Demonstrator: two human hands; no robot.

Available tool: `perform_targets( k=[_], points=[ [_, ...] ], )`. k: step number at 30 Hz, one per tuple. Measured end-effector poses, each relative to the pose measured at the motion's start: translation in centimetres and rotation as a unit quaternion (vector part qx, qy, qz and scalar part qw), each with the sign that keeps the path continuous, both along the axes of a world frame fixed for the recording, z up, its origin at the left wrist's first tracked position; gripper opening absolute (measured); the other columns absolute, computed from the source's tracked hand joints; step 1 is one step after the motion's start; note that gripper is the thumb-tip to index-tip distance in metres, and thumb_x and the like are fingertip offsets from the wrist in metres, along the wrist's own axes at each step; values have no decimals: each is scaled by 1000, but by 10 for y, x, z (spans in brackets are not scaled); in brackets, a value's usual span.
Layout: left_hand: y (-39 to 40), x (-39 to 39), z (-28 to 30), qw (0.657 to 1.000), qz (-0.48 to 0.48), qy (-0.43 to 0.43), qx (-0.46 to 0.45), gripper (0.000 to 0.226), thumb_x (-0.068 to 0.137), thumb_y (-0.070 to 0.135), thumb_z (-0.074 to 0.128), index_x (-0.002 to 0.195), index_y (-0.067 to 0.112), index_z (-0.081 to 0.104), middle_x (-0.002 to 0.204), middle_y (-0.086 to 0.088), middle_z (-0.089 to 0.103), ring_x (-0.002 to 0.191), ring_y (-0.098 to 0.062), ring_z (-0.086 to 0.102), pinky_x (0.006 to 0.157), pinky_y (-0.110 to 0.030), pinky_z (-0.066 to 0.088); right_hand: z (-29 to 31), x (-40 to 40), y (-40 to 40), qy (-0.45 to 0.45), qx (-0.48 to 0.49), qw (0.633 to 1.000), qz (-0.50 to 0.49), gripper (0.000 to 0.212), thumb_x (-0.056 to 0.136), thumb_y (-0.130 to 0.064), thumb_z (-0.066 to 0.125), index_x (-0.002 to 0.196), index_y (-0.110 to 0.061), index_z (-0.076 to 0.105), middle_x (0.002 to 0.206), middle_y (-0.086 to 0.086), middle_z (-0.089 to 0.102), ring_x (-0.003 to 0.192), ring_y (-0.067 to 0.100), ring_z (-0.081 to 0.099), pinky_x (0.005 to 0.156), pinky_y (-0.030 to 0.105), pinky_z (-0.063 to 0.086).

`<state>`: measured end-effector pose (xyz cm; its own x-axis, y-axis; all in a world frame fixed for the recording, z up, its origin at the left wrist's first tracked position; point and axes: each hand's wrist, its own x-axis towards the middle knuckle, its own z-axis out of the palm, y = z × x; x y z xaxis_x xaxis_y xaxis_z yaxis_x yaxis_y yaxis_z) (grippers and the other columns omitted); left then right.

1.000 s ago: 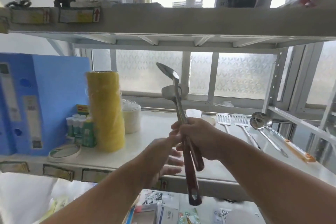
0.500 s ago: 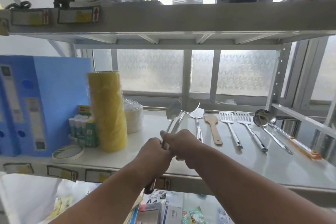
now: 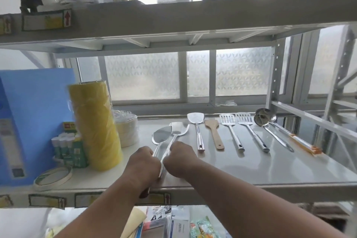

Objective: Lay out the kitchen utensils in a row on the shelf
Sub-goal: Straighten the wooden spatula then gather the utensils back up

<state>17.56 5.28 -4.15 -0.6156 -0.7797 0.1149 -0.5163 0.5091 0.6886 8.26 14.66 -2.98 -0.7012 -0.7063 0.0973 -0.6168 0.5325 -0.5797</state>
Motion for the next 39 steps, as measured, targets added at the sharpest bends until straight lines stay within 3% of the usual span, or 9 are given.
perform_targets(
  k=[4,9,13,15,18,24,28,34,39],
  points=[
    [-19,-4,0,1000,12,-14,-24,27,89,10,52,109,16,69,105,-9,72,97,-32,67,87,-37,56,-25,14,4,46,-6,997,62,48,91,-32,54,138,-22,57,135,16,53,128,33,50,107,38,44],
    [-38,-4,1,997,-39,-40,-44,33,91,12,58,117,24,73,116,-6,73,104,-26,67,95,-35,54,-37,18,15,164,32,981,98,48,92,-52,55,131,-27,65,130,12,56,122,32,47,102,45,41],
    [-34,25,-1,989,-115,-21,-92,21,91,20,66,100,36,74,102,8,72,88,-11,67,76,-25,49,-42,4,28,196,16,973,117,32,96,-42,53,116,-22,68,118,4,61,114,30,55,97,44,46],
    [-30,46,-5,974,-193,-49,-108,20,91,33,71,109,39,76,127,24,66,111,0,66,88,-16,46,-42,-4,32,199,14,972,123,28,96,-40,51,110,-22,67,111,1,63,109,29,58,94,44,47],
    [-34,62,-10,941,-274,-124,-153,50,94,39,70,144,37,63,155,38,34,140,13,40,104,3,23,-40,-10,30,208,17,969,129,22,96,-38,51,103,-22,65,108,0,62,104,28,60,89,42,49],
    [-53,30,-18,935,-263,-155,-182,57,103,37,62,157,27,49,172,14,25,154,-13,37,125,-27,28,-39,-15,10,192,47,972,128,12,99,-27,50,100,-19,59,120,8,61,113,31,60,94,41,50],
    [-58,-5,-19,941,-233,-166,-182,60,106,39,57,162,23,41,175,6,22,158,-18,29,127,-29,24,-41,-23,-9,196,63,973,103,13,97,-21,50,105,-18,60,120,7,60,112,28,60,86,35,47],
    [-72,-42,-30,958,-198,-143,-152,46,109,26,47,154,15,45,177,1,17,157,-24,31,123,-33,30,-45,-43,-32,197,83,974,73,24,95,-14,45,114,-12,59,124,10,56,114,31,59,92,39,50],
    [-81,-50,-41,967,-182,-108,-141,53,107,30,41,158,17,41,177,1,17,158,-23,30,126,-33,26,-49,-49,-40,199,57,977,58,25,94,-13,45,115,-11,59,124,9,56,114,31,57,92,40,48]
  ],
)
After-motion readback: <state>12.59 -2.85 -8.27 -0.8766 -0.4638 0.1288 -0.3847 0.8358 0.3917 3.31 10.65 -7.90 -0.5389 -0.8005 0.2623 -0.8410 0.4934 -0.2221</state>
